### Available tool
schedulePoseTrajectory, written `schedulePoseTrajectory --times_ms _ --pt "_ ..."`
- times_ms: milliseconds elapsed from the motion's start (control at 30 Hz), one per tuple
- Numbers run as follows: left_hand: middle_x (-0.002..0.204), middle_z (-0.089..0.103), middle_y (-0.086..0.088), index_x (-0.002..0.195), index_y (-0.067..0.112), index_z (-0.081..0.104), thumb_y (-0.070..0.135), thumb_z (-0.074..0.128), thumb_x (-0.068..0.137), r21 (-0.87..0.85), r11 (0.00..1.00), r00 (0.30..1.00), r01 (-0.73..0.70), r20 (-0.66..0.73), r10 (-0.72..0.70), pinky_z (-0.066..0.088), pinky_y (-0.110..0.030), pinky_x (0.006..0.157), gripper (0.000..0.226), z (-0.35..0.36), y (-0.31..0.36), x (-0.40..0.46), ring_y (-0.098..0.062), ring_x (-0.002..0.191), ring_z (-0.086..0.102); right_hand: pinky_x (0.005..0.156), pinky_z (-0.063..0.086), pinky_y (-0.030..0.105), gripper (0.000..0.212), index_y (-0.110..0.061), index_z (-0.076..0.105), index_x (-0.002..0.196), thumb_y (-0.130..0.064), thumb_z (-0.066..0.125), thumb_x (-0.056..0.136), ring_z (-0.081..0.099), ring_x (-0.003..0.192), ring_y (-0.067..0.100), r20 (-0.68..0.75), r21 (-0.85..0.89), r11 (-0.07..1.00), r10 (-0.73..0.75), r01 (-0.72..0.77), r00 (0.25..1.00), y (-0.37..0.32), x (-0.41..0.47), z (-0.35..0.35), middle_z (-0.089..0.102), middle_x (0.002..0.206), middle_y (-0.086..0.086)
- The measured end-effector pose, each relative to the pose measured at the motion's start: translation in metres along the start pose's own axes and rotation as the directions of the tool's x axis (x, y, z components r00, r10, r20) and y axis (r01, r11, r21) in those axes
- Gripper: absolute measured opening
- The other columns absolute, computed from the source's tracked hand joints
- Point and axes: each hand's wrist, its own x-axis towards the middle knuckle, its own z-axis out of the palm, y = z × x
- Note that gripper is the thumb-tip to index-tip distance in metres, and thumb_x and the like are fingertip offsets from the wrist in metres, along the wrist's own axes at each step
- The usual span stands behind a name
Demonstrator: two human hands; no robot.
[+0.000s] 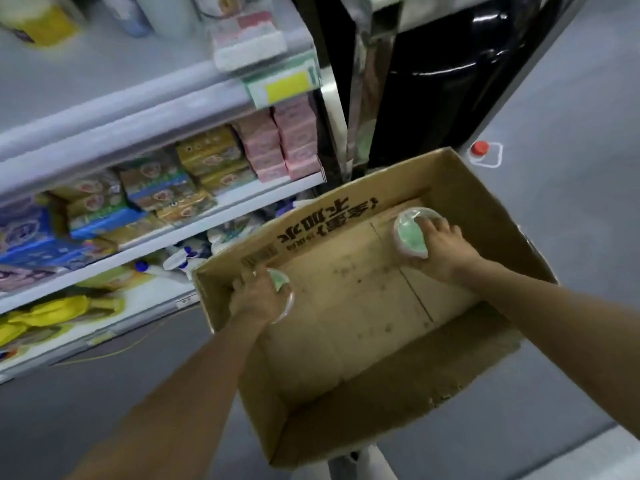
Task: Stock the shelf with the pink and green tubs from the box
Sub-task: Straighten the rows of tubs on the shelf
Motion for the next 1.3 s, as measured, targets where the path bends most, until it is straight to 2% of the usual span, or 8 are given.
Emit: schedulePoseTrajectory --times_ms 167,433,700,833,900,967,1100,1300 --pt "0.145 0.021 -0.020 0.146 0.013 0.013 0.054 0.059 0.085 0.105 0.994 0.999 0.024 0.030 -0.027 0.035 -0.047 0.102 0.087 0.031 -0.011 0.032 -0.040 0.129 0.031 0.109 0.024 0.051 0.118 -0.020 0.004 0.148 -0.055 0.078 0.063 0.018 0.134 0.043 -0.032 0.072 0.992 0.105 -0.102 0.994 0.020 0.051 0.023 0.014 0.149 0.016" --pt "0.128 0.043 -0.017 0.130 0.014 0.039 0.065 0.063 0.074 0.180 0.984 1.000 0.000 -0.017 0.003 0.034 -0.040 0.095 0.080 0.049 -0.035 0.053 -0.033 0.115 0.043 0.115 0.013 0.056 0.134 -0.028 -0.014 0.148 -0.051 0.084 0.059 -0.007 0.143 0.043 0.002 0.167 0.955 0.247 -0.243 0.969 0.028 0.093 0.043 -0.012 0.157 0.009" --pt "0.144 0.035 -0.020 0.143 0.005 0.030 0.053 0.034 0.097 0.063 0.997 0.988 0.038 0.147 -0.046 0.025 -0.037 0.107 0.068 0.056 -0.038 0.058 -0.032 0.131 0.032 0.097 0.038 0.056 0.116 -0.030 0.005 0.144 -0.061 0.077 0.058 0.021 0.130 0.045 -0.087 -0.013 0.994 0.108 -0.109 0.990 0.005 0.082 0.069 0.018 0.143 0.014" --pt "0.141 0.037 -0.020 0.142 0.010 0.037 0.040 0.037 0.100 -0.081 0.997 0.984 0.015 0.179 0.000 0.032 -0.037 0.106 0.052 0.041 -0.032 0.040 -0.032 0.129 0.039 0.101 0.039 0.048 0.114 -0.029 0.027 0.141 -0.072 0.075 0.047 0.037 0.126 0.034 0.069 0.292 0.953 0.061 -0.079 0.996 -0.018 0.067 0.065 0.038 0.135 0.009" --pt "0.135 0.046 -0.017 0.132 0.008 0.047 0.042 0.039 0.099 -0.151 0.988 0.975 0.014 0.222 0.020 0.034 -0.035 0.102 0.048 0.030 -0.029 0.029 -0.030 0.125 0.043 0.091 0.050 0.043 0.088 -0.032 0.051 0.123 -0.064 0.080 0.047 0.055 0.112 0.024 0.108 0.498 0.865 0.017 -0.069 0.994 -0.032 0.058 0.054 0.056 0.121 0.000" --pt "0.115 0.057 -0.018 0.112 0.004 0.057 0.042 0.048 0.096 -0.286 0.957 0.974 0.045 0.227 0.022 0.041 -0.036 0.092 0.042 0.021 -0.027 0.017 -0.031 0.110 0.053 0.073 0.053 0.030 0.053 -0.035 0.056 0.114 -0.043 0.079 0.066 0.061 0.095 0.013 0.163 0.602 0.795 -0.033 -0.073 0.986 -0.047 0.044 0.040 0.060 0.108 -0.007" --pt "0.079 0.058 -0.008 0.074 0.012 0.051 0.038 0.062 0.088 -0.594 0.797 0.993 0.110 0.096 -0.066 0.048 -0.036 0.070 0.031 -0.010 -0.022 -0.019 -0.020 0.071 0.055 0.066 0.045 0.019 0.058 -0.036 0.049 0.132 -0.036 0.073 0.079 0.057 0.088 0.002 0.180 0.650 0.759 -0.110 -0.034 0.977 -0.074 0.010 0.001 0.055 0.112 -0.010" --pt "0.083 0.061 -0.010 0.069 0.015 0.048 0.040 0.068 0.081 -0.837 0.537 0.973 0.105 -0.024 -0.228 0.055 -0.051 0.084 0.033 -0.076 -0.023 -0.076 -0.032 0.088 0.066 0.075 0.047 0.021 0.069 -0.035 0.046 0.137 -0.036 0.076 0.075 0.060 0.101 0.012 0.076 0.650 0.750 -0.228 0.125 0.971 -0.119 -0.044 -0.063 0.054 0.128 -0.002"
